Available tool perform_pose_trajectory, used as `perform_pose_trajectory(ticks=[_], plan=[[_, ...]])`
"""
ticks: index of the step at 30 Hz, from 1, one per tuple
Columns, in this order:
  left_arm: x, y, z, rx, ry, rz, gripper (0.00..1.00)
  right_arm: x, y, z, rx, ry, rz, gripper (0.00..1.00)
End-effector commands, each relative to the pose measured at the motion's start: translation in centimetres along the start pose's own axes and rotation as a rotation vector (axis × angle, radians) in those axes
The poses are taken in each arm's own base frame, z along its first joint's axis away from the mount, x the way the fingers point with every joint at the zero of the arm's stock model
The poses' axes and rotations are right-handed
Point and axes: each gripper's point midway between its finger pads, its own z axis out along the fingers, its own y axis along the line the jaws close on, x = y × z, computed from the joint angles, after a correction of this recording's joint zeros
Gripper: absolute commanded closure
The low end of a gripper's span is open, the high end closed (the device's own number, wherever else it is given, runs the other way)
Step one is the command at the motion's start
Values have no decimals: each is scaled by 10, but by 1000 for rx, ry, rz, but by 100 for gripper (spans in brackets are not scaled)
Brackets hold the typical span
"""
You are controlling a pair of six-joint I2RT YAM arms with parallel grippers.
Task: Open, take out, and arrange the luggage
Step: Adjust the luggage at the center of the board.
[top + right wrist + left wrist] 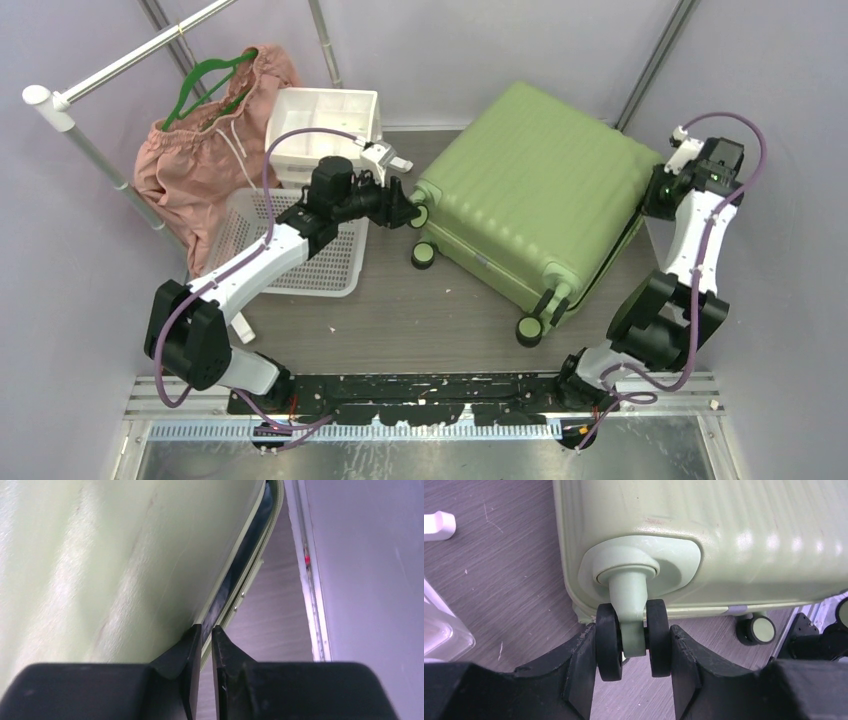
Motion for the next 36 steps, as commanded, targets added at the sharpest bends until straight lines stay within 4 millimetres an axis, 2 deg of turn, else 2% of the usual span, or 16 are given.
perform_pose_trajectory(ticks=[1,4,7,9,13,16,20,23,25,31,36], plan=[[-27,-19,-3,49,-54,0,100,-62,50,-7,-180,-133,-91,78],[-28,-25,-1,62,-55,-23,100,-67,39,-26,-134,-96,-226,75],[-27,-34,1,89,-57,-43,100,-55,31,-52,-107,-49,-300,71],[-26,-40,3,105,-52,-48,100,-44,33,-73,-106,-35,-329,63],[-23,-52,6,143,-43,-48,100,-16,59,-113,-170,-40,-349,51],[-20,-60,7,163,-30,-37,100,5,83,-139,-249,-43,-327,46],[-21,-66,5,182,-24,-26,100,29,115,-161,-389,-20,-279,46],[-23,-74,7,211,-14,-9,100,40,141,-179,-502,-26,-286,42],[-18,-82,8,231,18,3,100,45,153,-188,-555,-36,-311,41],[-10,-103,14,282,47,28,100,68,172,-207,-669,-17,-482,38],[-8,-112,20,294,51,12,100,80,174,-209,-682,-16,-554,37]])
